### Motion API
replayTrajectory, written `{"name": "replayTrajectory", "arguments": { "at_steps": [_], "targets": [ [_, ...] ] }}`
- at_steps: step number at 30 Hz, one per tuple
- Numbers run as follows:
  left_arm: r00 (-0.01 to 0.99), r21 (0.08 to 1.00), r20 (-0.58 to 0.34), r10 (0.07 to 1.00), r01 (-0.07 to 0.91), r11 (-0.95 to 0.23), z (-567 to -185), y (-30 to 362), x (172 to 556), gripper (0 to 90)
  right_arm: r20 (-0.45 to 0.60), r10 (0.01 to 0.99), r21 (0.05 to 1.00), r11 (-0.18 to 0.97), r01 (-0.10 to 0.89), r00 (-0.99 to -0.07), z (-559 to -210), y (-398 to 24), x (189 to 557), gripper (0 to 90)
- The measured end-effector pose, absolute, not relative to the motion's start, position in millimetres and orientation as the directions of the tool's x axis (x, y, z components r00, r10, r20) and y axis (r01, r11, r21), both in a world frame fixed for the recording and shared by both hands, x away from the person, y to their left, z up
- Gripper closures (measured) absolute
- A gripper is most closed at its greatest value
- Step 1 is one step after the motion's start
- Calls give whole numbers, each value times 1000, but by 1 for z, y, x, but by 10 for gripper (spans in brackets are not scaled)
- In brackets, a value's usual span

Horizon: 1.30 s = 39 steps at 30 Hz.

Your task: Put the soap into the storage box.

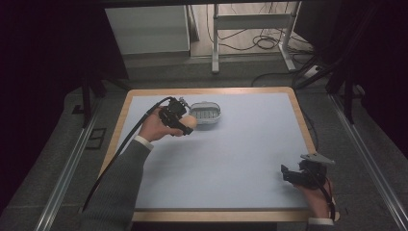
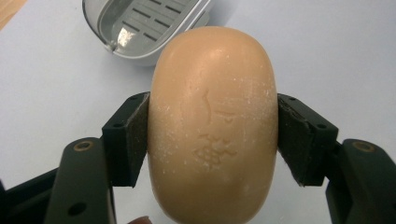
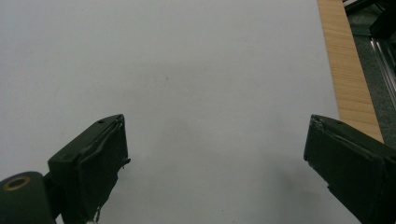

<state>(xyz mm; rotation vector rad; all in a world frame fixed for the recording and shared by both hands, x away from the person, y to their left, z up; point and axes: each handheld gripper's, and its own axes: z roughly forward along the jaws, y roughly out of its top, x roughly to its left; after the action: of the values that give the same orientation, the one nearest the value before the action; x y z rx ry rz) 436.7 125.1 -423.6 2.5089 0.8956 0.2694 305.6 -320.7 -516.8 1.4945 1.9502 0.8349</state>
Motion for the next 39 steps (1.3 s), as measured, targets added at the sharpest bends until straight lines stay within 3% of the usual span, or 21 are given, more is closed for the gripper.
{"name": "replayTrajectory", "arguments": {
  "at_steps": [39],
  "targets": [
    [782,468,24,623,542,-698,-426,100,488,326,-56,969,741,201,641,-239,-519,-323,307,61]
  ]
}}
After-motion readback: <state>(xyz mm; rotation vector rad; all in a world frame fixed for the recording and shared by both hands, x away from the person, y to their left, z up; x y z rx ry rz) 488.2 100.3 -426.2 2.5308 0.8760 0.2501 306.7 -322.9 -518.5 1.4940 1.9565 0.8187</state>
